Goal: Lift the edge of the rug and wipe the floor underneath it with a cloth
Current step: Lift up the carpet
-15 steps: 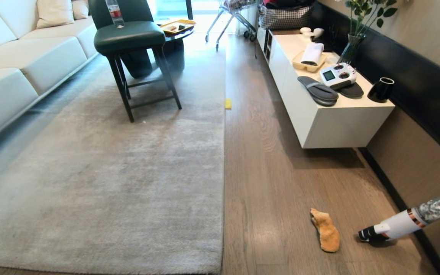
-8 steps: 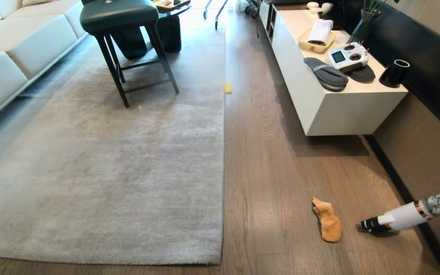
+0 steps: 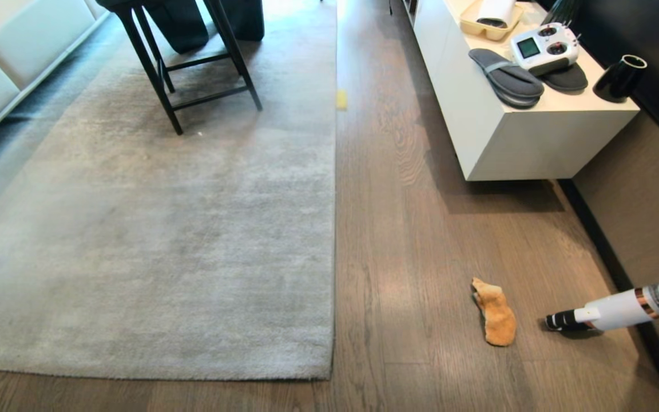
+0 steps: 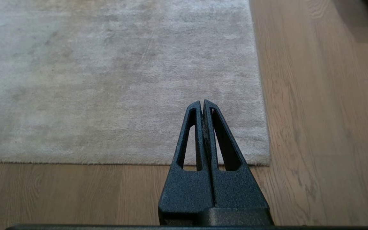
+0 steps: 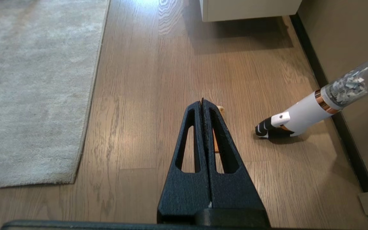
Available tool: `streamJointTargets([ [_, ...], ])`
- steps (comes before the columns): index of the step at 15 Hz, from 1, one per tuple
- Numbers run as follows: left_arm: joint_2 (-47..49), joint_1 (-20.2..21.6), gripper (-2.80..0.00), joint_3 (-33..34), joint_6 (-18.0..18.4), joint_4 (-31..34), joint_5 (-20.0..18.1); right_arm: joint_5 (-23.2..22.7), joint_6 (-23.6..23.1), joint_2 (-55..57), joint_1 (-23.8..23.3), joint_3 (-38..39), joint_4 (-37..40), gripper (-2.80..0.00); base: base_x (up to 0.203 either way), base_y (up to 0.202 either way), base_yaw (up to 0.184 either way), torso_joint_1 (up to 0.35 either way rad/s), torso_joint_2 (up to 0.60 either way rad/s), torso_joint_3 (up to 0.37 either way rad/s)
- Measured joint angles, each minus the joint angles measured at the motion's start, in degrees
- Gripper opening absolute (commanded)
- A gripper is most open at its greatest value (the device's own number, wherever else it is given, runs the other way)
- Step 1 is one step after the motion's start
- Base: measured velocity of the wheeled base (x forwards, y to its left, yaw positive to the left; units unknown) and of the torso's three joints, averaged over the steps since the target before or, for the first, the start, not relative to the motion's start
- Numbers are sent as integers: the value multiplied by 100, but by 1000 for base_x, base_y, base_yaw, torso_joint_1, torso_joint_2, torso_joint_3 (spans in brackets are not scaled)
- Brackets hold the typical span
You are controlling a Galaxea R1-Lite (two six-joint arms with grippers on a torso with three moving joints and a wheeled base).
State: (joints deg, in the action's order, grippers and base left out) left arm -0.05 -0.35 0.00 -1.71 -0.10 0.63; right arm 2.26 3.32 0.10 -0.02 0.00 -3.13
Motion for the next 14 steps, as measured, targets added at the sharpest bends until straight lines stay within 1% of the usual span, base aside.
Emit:
streamJointTargets([
  [9, 0, 0, -280, 0, -20, 1, 6, 2, -2, 0, 0, 0, 1, -280, 0, 0, 0, 5, 2, -188],
  [14, 0, 0, -280, 0, -24, 3, 3, 2, -1, 0, 0, 0, 0, -280, 0, 0, 0, 0, -1, -22],
])
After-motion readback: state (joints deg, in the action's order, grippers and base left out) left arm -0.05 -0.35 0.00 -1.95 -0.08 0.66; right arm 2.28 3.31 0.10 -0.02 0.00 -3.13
